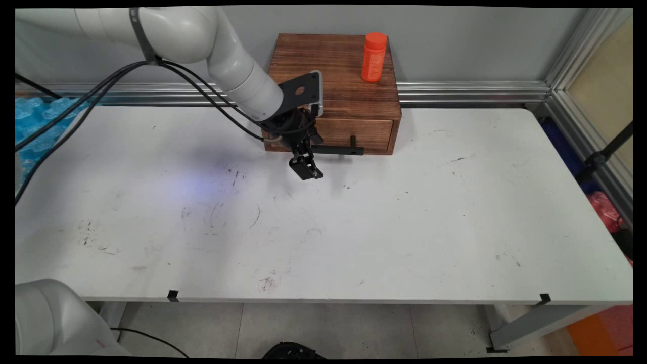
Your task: Open the drawer
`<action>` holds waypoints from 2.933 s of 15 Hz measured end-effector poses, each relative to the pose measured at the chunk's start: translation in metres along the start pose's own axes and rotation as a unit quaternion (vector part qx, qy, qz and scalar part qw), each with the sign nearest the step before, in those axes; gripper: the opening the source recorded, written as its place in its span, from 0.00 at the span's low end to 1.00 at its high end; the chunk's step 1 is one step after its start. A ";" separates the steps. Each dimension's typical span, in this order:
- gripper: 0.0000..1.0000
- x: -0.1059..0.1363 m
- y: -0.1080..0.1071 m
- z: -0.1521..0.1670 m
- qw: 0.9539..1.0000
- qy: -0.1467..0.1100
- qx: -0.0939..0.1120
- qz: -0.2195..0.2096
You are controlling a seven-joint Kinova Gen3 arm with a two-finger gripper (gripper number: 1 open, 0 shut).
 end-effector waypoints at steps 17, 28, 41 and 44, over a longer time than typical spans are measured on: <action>1.00 0.020 -0.006 0.030 0.999 -0.022 0.029 0.020; 1.00 0.018 -0.011 0.050 0.998 -0.035 0.039 0.031; 1.00 0.006 -0.001 0.065 0.998 -0.048 0.021 0.021; 1.00 0.007 0.003 0.066 0.998 -0.049 0.017 0.019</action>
